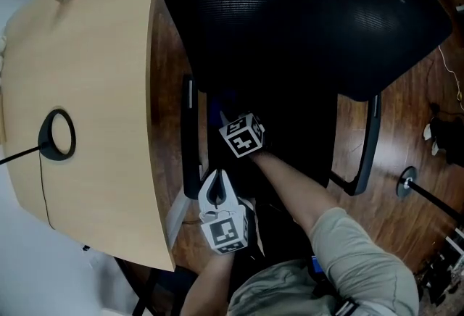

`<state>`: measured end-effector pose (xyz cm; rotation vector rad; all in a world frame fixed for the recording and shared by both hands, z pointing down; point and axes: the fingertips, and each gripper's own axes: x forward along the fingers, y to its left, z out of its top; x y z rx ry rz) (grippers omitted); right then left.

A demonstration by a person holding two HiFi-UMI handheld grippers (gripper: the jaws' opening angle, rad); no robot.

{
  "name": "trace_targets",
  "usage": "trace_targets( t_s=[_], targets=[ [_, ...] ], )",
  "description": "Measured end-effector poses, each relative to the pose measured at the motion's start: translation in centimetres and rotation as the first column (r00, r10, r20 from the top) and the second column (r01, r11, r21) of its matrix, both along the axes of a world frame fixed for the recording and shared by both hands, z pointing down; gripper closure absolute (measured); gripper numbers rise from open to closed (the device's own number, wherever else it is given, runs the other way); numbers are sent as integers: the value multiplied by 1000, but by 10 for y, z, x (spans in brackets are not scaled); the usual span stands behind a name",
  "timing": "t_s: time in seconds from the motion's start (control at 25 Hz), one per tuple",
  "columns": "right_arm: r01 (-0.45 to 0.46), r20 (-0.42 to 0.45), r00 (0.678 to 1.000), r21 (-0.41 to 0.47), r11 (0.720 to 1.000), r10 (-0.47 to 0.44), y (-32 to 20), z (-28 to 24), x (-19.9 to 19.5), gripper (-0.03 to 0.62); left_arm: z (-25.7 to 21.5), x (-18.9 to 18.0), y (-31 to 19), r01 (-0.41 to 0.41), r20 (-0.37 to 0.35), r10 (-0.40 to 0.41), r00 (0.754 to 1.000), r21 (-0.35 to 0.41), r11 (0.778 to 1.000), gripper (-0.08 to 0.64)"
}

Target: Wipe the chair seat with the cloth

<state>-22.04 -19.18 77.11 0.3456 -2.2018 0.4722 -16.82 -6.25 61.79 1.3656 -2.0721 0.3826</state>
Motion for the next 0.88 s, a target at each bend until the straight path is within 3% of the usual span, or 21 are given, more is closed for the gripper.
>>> trace_targets(
  t_s=[0.32, 0.6, 0.72, 0.88],
  targets=[
    [-12, -60, 998, -1, 1000, 12, -37, 27, 25, 500, 18, 4, -30, -48, -17, 48, 999, -23, 999, 555],
    [-143, -127, 981, 21, 990, 144, -84, 24, 107, 500, 15, 33, -67, -164, -23, 163, 986, -27, 986, 555],
    [-256, -170, 951, 37, 966, 258, -103, 24, 163, 500, 14, 49, -81, -213, -25, 212, 977, -20, 977, 555],
    [-403, -220, 885, 83, 911, 411, -125, 22, 245, 500, 16, 77, -100, -291, -18, 291, 957, -12, 957, 555]
  ],
)
